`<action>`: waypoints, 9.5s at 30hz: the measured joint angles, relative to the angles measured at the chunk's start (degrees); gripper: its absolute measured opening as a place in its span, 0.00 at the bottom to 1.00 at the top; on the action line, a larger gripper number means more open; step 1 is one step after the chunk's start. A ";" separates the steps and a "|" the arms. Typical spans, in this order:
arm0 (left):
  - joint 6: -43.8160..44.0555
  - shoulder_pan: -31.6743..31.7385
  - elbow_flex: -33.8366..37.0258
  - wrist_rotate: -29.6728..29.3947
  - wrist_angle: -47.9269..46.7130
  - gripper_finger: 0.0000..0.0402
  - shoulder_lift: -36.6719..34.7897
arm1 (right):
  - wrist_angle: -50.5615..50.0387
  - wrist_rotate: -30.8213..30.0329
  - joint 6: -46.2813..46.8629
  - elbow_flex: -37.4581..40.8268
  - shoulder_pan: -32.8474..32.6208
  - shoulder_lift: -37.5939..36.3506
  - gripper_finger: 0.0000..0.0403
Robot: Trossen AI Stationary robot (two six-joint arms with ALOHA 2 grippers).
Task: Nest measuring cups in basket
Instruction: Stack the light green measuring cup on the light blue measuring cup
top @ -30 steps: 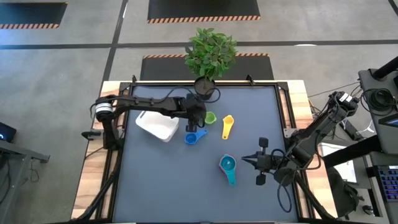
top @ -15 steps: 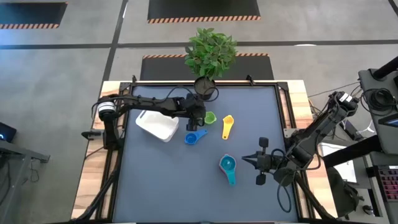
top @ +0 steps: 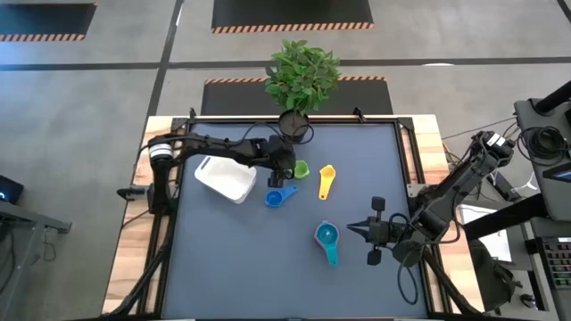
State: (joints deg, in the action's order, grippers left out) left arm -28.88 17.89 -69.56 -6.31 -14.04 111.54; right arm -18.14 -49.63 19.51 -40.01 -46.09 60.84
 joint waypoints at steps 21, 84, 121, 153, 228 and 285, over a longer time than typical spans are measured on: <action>0.37 0.85 -0.06 3.10 1.92 0.52 1.38 | -0.03 0.00 -0.02 0.02 0.00 0.00 0.02; 25.79 -41.30 -22.24 -31.57 -9.33 0.00 -0.91 | -2.64 0.04 -4.59 -0.57 -0.02 -0.85 0.02; 30.45 -44.15 -52.59 -44.22 -36.02 0.07 24.33 | -2.40 0.07 -3.65 -0.61 -0.02 -0.92 0.02; 32.56 -51.72 -52.66 -44.19 -46.62 0.40 15.42 | 11.30 -1.46 -5.61 -0.31 0.95 2.50 0.02; 46.43 -56.37 -51.36 -50.25 -59.26 0.39 12.23 | 14.27 2.03 -22.00 -14.88 6.97 24.44 0.02; 48.87 -55.49 -47.93 -54.86 -55.84 0.39 12.23 | 63.09 -6.83 -85.59 -0.32 -5.87 33.57 0.02</action>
State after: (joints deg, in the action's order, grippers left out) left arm 19.98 -37.60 -117.49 -61.17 -69.89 123.76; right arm 44.94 -56.45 -66.08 -40.33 -51.96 94.41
